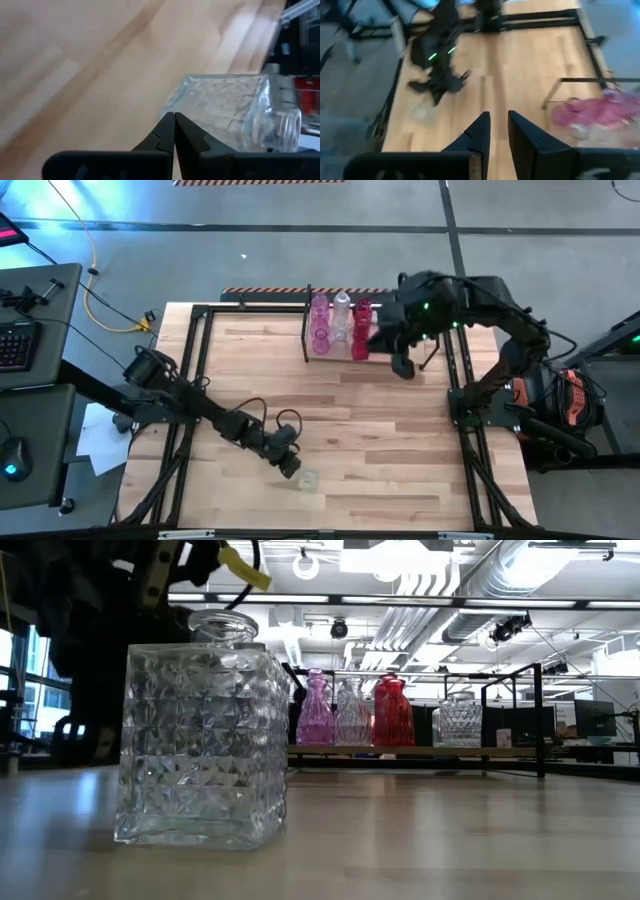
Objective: Sort vases onto shelf
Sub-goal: Align the transparent vase with the other transparent vase on the shelf
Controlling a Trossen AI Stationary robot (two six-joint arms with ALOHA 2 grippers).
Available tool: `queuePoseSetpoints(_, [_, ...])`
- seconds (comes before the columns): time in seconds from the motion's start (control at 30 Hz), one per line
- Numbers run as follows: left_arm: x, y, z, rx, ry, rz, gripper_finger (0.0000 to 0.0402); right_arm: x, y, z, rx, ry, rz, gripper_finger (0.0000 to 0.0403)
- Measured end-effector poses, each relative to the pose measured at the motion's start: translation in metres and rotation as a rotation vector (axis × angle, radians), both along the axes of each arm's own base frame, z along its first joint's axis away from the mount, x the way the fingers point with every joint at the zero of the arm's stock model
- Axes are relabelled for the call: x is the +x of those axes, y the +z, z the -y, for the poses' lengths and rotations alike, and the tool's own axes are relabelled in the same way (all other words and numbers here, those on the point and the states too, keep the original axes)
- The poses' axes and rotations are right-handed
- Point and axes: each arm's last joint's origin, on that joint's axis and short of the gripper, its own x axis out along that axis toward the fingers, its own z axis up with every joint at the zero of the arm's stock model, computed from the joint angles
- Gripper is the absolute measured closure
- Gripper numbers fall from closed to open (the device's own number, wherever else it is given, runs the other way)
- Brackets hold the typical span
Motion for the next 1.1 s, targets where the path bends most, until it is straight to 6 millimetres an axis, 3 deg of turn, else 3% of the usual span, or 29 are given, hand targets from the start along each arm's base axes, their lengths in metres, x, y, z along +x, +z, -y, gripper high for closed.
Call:
queuePoseSetpoints(0.17, [-0.015,0.021,-0.009,0.089,0.031,-0.044,0.0401,0.019,-0.023,-0.022,0.034,0.068,-0.093,0.0354])
queuePoseSetpoints(0.37, [-0.062,0.064,-0.029,0.293,0.12,-0.126,0.0401,0.05,-0.083,-0.032,0.239,0.015,-0.268,0.0354])
queuePoseSetpoints(0.53, [-0.108,0.104,-0.044,0.393,0.166,-0.057,0.0401,0.082,-0.129,-0.054,0.363,-0.021,-0.192,0.0358])
queuePoseSetpoints(0.7, [-0.145,0.129,-0.054,0.387,0.155,0.032,0.0401,0.102,-0.167,-0.065,0.56,-0.124,-0.087,0.0374])
queuePoseSetpoints(0.77, [-0.154,0.135,-0.056,0.385,0.123,0.069,0.0401,0.108,-0.172,-0.07,0.637,-0.131,-0.008,0.038])
queuePoseSetpoints(0.9, [-0.165,0.139,-0.06,0.41,0.08,0.091,0.0401,0.118,-0.163,-0.09,0.746,-0.092,0.196,0.0386])
queuePoseSetpoints(1.0, [-0.168,0.139,-0.061,0.43,0.053,0.085,0.0401,0.127,-0.161,-0.108,0.713,-0.122,0.226,0.0387])
queuePoseSetpoints(1.1, [-0.168,0.138,-0.061,0.441,0.013,0.069,0.0401,0.14,-0.166,-0.128,0.656,-0.134,0.144,0.0387])
